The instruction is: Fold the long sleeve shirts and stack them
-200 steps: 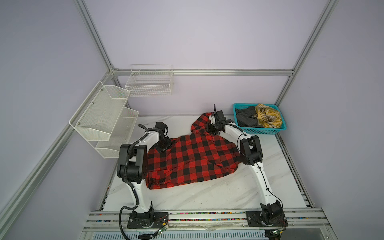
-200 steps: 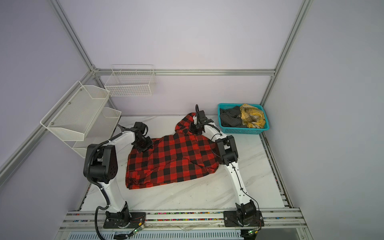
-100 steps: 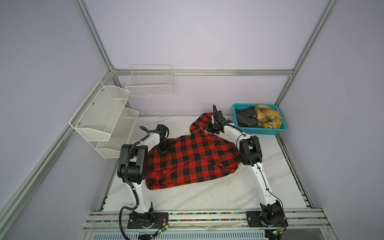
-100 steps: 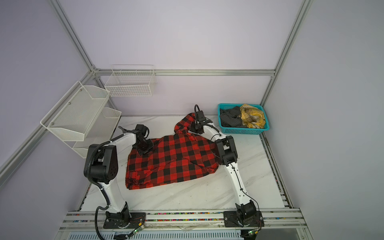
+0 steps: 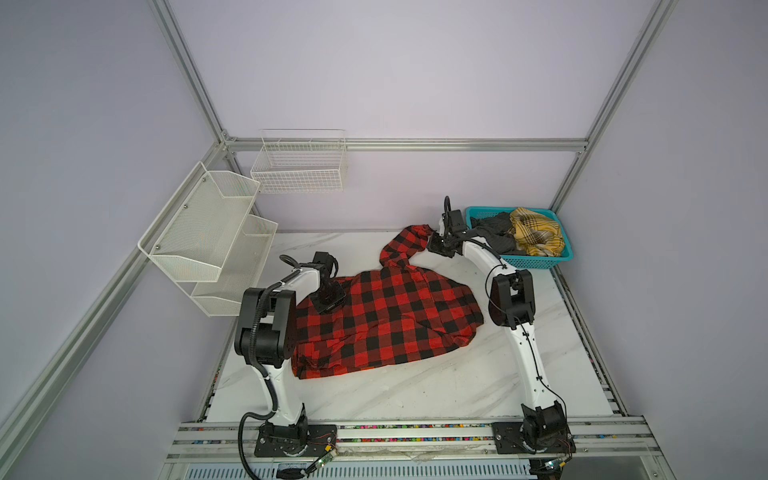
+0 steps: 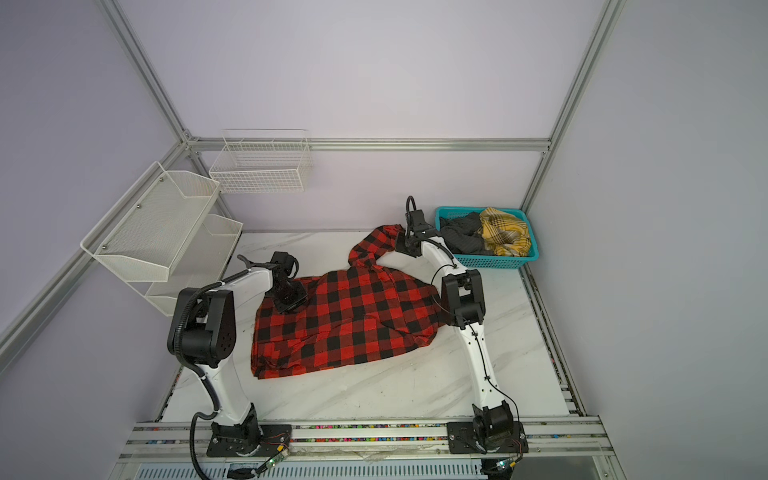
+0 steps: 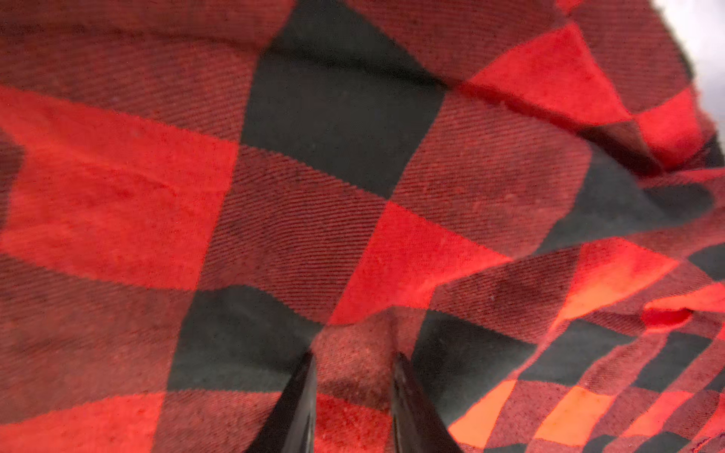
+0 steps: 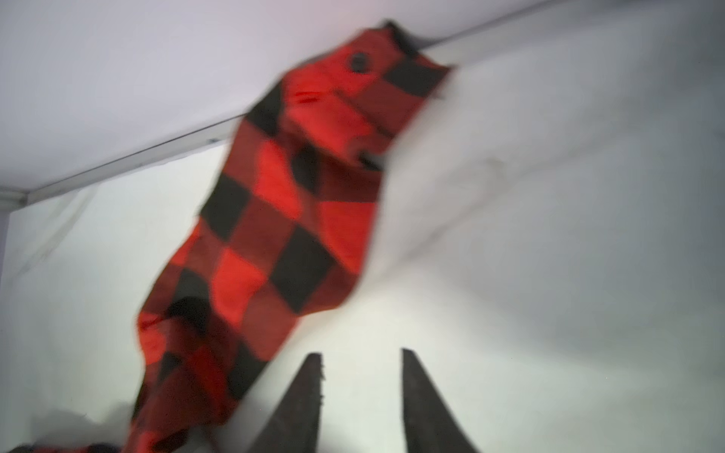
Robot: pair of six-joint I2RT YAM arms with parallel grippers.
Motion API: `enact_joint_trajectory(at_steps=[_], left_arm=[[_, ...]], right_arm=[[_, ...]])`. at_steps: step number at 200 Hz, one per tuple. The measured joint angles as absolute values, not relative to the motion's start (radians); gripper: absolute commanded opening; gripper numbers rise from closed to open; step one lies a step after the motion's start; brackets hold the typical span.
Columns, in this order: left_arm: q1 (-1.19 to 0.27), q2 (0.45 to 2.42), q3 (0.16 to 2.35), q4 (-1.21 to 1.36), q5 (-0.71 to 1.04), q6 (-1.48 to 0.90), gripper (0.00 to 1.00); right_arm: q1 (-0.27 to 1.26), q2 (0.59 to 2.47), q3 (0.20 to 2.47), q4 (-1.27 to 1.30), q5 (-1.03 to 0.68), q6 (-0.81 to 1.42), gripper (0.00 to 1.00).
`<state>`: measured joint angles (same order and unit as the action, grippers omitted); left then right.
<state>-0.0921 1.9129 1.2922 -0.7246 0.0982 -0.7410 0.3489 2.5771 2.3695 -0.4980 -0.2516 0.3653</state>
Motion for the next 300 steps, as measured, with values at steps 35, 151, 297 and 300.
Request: enact_joint_trajectory(at_steps=[35,151,297,300], left_arm=[[-0.092,1.913,1.292,-0.725,0.101,-0.741,0.32],[-0.092,1.913,1.292,-0.727,0.101,-0.739,0.32],[-0.092,1.913,1.296,-0.745,0.121,-0.737,0.4],[-0.092,1.913,1.296,-0.744,0.123,-0.737,0.41]], right_arm=[[0.432,2.577,2.329,-0.381,-0.323,0.364,0.55],[0.29,2.806,2.63,-0.44,-0.142,0.46,0.56],[0.375,2.287,1.936,-0.403,-0.156,0.365,0.47],[0.376,2.28,1.919,-0.401,-0.155,0.365,0.46]])
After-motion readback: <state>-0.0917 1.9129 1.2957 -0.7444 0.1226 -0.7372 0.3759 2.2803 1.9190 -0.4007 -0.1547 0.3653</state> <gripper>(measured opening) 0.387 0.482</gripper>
